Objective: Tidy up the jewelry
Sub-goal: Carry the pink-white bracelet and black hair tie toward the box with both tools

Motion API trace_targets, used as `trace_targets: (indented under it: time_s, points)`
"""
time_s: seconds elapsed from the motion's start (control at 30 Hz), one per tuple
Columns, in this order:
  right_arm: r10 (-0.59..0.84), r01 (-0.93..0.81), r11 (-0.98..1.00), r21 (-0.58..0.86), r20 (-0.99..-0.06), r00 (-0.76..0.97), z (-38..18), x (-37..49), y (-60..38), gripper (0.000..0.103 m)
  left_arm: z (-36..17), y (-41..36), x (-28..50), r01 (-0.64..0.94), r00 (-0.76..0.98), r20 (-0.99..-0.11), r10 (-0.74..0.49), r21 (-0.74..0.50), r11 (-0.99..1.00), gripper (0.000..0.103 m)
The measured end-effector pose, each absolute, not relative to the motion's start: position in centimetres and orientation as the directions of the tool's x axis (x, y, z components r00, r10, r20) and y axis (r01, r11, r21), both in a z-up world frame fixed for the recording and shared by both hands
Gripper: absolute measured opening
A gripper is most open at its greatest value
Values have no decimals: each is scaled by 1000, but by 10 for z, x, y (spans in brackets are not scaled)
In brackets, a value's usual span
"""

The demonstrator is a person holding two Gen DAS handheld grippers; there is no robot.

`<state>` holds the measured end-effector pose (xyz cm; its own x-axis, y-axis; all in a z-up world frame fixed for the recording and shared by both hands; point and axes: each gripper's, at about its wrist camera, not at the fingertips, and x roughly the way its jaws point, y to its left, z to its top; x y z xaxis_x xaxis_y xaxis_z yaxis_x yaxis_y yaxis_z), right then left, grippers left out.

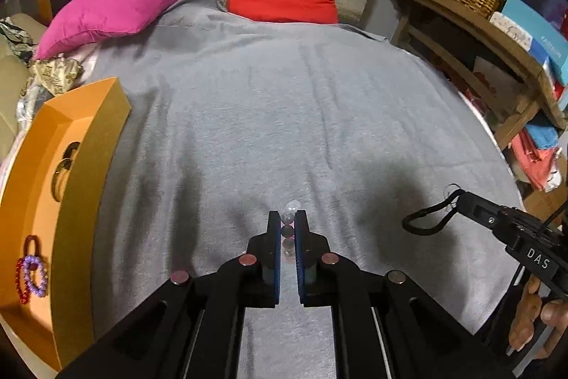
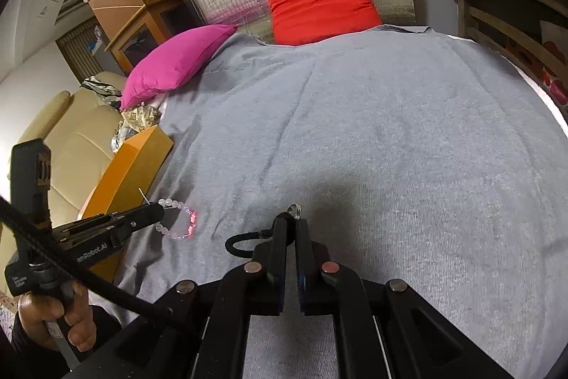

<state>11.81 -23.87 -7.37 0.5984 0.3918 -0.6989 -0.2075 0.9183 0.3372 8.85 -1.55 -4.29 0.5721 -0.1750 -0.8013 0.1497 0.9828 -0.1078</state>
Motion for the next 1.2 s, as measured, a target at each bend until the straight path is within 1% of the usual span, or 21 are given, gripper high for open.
trace_targets:
  time_s: [0.07, 0.2, 0.73, 1.2]
  points:
    - [386, -204, 921, 333, -703, 597, -75, 119, -239, 5, -44, -16, 86, 123, 577, -805, -135, -78, 989, 7]
    - [364, -200, 931, 307, -716, 597, -77, 117, -239, 5, -44, -12, 80, 84, 581, -807, -106, -70, 994, 7]
    - [328, -222, 945, 242, -722, 609, -57, 98, -224, 5, -25, 7, 56, 49, 623, -775, -107, -97, 994, 7]
    - [334, -244, 942, 231, -722, 606, -53, 92, -211, 5, -18, 26, 46, 10, 639, -764, -86, -103, 995, 7]
